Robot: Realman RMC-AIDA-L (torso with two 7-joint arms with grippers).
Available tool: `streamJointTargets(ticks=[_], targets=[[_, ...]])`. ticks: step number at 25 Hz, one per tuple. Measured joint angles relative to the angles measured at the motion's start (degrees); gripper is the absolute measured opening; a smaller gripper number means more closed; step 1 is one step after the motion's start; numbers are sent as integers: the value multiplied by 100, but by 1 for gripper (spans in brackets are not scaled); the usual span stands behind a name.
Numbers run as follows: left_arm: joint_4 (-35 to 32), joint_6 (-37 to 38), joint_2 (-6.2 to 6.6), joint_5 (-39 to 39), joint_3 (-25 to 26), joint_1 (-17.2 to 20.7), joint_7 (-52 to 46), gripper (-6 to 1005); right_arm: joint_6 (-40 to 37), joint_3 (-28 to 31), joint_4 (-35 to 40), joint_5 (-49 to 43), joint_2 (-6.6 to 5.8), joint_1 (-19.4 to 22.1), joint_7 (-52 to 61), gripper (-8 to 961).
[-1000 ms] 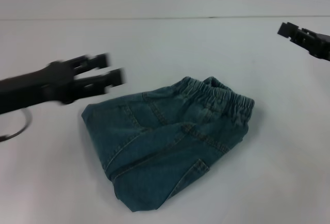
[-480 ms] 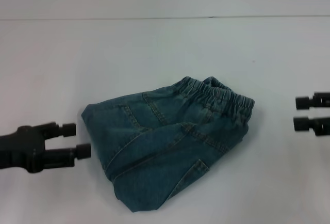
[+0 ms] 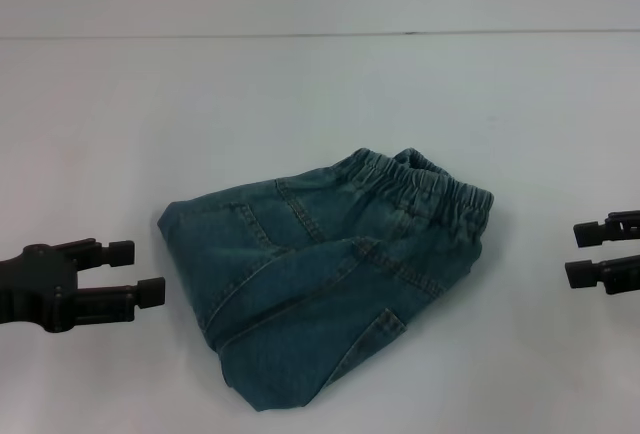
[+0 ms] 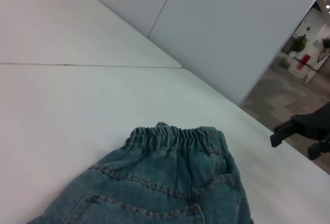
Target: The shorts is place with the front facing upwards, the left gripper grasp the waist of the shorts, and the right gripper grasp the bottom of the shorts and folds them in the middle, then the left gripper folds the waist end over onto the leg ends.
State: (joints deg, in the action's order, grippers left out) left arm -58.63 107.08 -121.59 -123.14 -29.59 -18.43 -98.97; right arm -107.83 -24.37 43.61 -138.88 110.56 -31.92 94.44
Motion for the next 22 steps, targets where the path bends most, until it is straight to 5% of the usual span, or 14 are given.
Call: streamJointTargets(ticks=[22], targets=[[-281, 102, 4, -306, 5, -1, -287, 904, 15, 14, 15, 28, 69, -18, -20, 844]])
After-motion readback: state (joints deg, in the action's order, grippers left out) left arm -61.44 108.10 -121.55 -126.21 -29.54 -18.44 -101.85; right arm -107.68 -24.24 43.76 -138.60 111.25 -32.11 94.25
